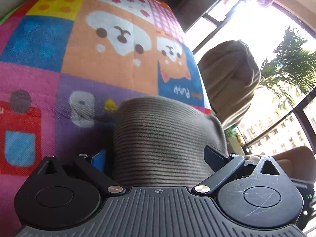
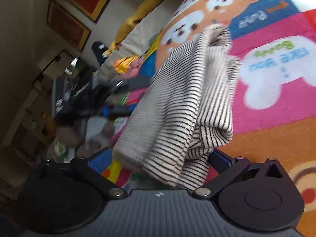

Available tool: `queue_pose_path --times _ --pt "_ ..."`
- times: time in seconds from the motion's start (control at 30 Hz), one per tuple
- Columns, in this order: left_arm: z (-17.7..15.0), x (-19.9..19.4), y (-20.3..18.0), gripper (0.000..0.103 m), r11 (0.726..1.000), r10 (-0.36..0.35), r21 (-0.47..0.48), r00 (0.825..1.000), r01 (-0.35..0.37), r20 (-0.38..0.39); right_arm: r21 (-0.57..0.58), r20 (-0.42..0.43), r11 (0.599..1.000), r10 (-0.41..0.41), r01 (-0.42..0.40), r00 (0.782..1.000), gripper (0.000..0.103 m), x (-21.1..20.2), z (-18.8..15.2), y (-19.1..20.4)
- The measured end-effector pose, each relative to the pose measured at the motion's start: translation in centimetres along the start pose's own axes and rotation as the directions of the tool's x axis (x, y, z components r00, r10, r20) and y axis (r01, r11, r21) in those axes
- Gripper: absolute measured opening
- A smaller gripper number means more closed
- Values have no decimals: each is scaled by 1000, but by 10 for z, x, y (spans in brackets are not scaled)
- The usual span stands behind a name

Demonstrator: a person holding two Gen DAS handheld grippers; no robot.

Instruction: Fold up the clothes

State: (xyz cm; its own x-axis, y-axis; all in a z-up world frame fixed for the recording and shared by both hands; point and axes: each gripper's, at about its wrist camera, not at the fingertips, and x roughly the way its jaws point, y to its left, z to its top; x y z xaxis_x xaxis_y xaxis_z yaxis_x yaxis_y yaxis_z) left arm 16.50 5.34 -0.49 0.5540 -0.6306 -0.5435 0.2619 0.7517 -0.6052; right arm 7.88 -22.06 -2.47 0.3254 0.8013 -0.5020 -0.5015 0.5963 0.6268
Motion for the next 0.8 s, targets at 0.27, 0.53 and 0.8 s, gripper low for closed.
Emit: queue_pose_path --times 0.27,0.53,0.8 --pt "-35 -40 -1 100 976 69 210 997 -59 -38 -347 -18 929 -142 127 990 103 -19 -9 68" --pt "-73 -46 -12 101 911 146 389 989 -138 8 -191 339 743 -564 642 753 103 -34 65 38" --pt "-83 -57 -21 100 867 78 497 995 -38 -59 -140 258 638 -715 758 650 103 -10 70 -11"
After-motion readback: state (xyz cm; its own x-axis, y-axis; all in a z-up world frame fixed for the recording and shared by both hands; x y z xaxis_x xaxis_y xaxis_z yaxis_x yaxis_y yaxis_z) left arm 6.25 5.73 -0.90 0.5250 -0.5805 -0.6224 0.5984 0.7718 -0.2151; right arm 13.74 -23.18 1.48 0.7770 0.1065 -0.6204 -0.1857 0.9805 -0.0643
